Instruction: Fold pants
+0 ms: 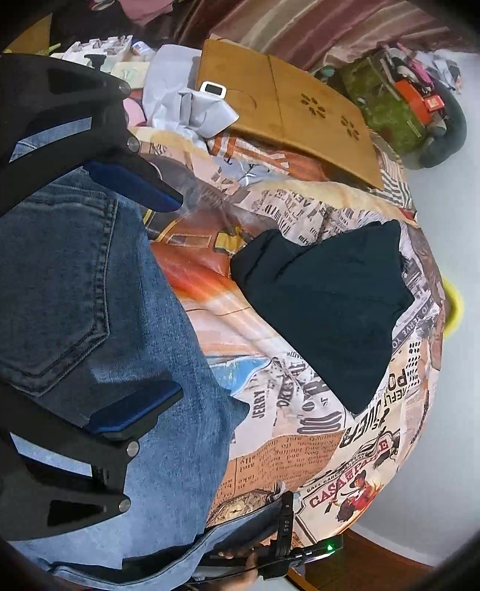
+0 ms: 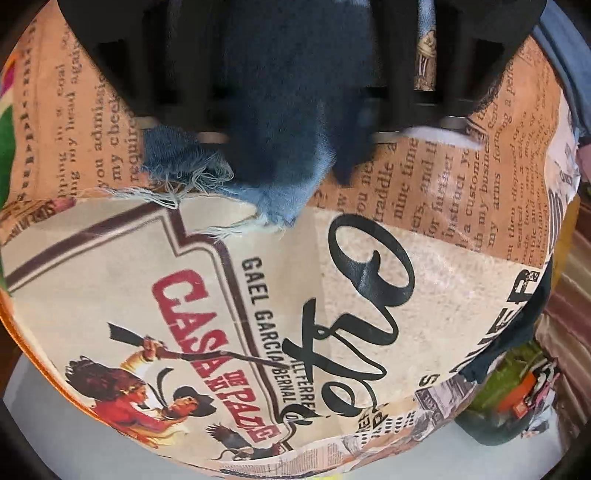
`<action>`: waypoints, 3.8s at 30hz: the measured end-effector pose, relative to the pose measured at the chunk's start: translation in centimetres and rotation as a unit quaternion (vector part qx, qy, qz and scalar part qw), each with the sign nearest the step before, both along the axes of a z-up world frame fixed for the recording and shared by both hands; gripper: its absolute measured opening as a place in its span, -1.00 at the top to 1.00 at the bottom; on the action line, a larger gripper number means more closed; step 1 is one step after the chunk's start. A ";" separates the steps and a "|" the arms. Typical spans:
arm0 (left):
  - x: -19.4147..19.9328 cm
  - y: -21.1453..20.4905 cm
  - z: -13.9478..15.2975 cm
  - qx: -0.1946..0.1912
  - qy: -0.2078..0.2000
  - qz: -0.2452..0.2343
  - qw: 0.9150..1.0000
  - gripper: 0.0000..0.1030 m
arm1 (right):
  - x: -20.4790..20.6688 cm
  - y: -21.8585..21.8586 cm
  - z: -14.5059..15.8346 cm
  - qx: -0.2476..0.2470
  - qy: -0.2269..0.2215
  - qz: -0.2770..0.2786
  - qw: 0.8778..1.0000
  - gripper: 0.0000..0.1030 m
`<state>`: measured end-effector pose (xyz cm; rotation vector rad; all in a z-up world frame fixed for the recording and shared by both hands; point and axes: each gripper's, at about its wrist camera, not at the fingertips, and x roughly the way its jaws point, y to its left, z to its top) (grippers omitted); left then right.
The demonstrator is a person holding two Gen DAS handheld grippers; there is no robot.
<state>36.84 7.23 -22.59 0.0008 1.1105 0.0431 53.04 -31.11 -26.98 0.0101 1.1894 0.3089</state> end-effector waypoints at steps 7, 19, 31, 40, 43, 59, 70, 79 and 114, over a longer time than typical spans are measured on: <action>-1.5 -1.6 1.4 -0.008 -0.005 -0.014 1.000 -0.81 | -2.1 -1.2 3.3 0.001 -0.043 -0.003 0.999 0.88; -5.6 -11.4 2.6 -0.032 0.015 -0.090 0.995 -0.81 | -14.5 -13.2 23.8 0.075 -0.209 -0.065 0.973 0.88; -8.5 -18.5 0.6 -0.012 0.030 -0.141 0.989 -0.82 | -22.5 -21.2 22.9 0.056 -0.201 -0.122 0.970 0.88; -8.9 -18.4 0.6 -0.014 0.024 -0.136 0.990 -0.82 | -26.9 -25.8 15.4 0.038 -0.109 -0.161 0.980 0.84; -9.0 -18.4 0.7 -0.013 0.021 -0.136 0.990 -0.82 | -28.0 -26.5 14.0 0.004 -0.082 -0.167 0.983 0.67; -9.7 -9.3 6.3 -0.029 -0.061 -0.050 0.996 -0.82 | -28.0 -18.9 21.6 -0.033 -0.201 -0.112 0.973 0.06; -11.4 5.0 7.6 -0.018 -0.082 0.063 0.994 -0.82 | -24.8 0.3 21.2 0.050 -0.211 0.092 0.972 0.05; -10.6 17.1 2.9 -0.030 -0.031 0.171 0.984 -0.82 | -21.3 12.9 16.7 0.061 -0.153 0.198 0.966 0.05; -13.4 21.6 -4.5 -0.104 0.036 0.213 0.971 0.34 | -17.5 24.1 10.1 0.015 -0.069 0.242 0.968 0.72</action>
